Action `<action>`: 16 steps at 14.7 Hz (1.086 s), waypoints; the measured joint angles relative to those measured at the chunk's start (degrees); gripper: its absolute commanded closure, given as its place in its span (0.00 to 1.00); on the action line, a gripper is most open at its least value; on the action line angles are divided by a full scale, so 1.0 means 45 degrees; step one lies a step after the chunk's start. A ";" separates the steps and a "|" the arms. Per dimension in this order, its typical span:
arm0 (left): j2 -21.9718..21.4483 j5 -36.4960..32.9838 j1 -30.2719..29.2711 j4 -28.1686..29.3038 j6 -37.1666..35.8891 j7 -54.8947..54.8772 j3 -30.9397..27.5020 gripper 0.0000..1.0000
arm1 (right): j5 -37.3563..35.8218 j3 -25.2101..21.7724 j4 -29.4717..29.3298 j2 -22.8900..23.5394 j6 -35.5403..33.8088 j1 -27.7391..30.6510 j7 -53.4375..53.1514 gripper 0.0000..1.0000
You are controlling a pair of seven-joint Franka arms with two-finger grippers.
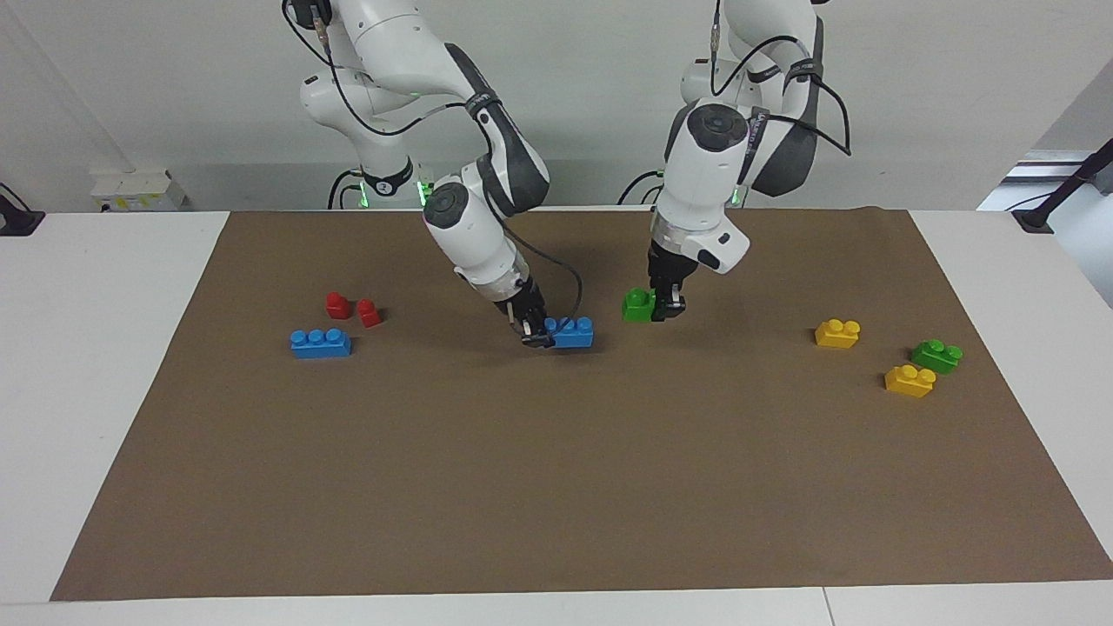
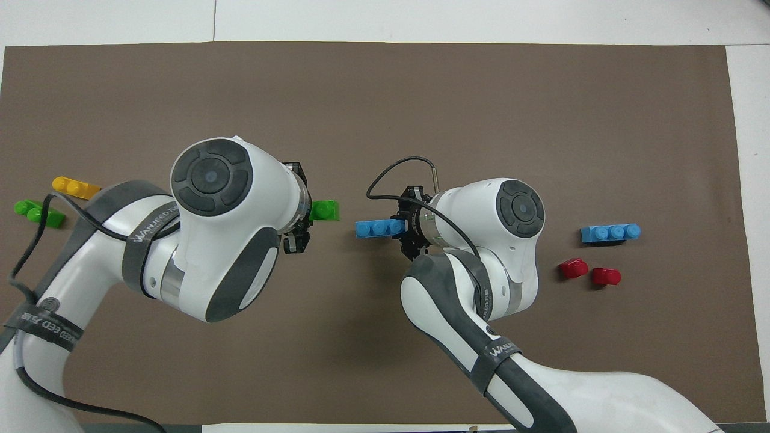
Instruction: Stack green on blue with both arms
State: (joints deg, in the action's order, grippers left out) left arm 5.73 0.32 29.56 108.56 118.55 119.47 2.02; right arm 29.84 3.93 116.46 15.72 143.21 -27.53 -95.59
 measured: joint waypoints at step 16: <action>-0.0075 -0.0943 0.1248 0.1952 0.2173 0.1596 0.0008 1.00 | 0.3029 -0.0034 0.0777 0.0705 0.1472 -0.0615 0.2120 1.00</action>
State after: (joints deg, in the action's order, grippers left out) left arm 5.39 -3.93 35.17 117.35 128.33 126.65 2.05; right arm 43.47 3.78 119.96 18.89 149.83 -30.30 -86.05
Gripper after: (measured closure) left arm 0.656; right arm 0.656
